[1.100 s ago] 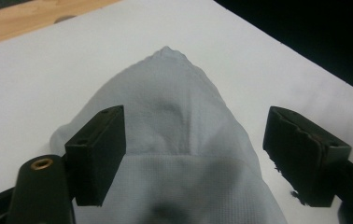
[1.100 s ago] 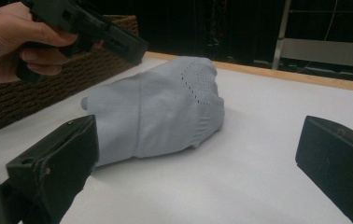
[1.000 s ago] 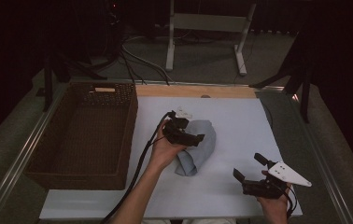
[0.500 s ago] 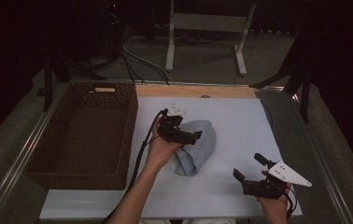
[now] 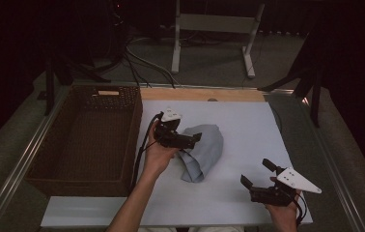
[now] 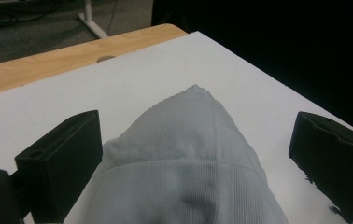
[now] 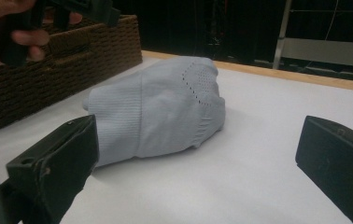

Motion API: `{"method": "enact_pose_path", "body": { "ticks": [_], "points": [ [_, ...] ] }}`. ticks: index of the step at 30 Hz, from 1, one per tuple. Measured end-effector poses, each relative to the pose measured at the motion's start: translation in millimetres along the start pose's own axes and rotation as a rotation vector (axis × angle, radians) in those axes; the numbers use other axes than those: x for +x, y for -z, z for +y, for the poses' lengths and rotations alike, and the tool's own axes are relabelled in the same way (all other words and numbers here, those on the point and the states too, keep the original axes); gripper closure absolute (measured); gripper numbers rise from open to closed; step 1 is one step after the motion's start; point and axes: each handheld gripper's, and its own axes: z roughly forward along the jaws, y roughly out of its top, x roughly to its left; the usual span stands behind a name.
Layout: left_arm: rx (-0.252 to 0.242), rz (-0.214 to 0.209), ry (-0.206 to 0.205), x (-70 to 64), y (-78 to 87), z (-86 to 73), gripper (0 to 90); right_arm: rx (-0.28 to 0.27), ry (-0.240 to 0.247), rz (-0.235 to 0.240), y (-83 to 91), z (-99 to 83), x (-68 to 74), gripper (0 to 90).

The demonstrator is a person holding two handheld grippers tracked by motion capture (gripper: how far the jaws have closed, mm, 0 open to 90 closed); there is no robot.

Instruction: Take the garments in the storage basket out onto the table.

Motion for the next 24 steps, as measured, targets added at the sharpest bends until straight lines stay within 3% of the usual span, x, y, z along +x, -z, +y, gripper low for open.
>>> {"method": "enact_pose_path", "body": {
  "ticks": [5, 24],
  "points": [
    [0.013, 0.017, 0.001, 1.6, 5.1, -0.5, 4.5, 0.000, 0.000, -0.001, -0.2, -0.1, -0.4, 0.0],
    [-0.017, 0.051, 0.001, 7.7, 29.6, -6.9, 4.5, 0.002, -0.002, 0.000, -0.6, -0.2, 0.1, 0.0]
  ]
}}
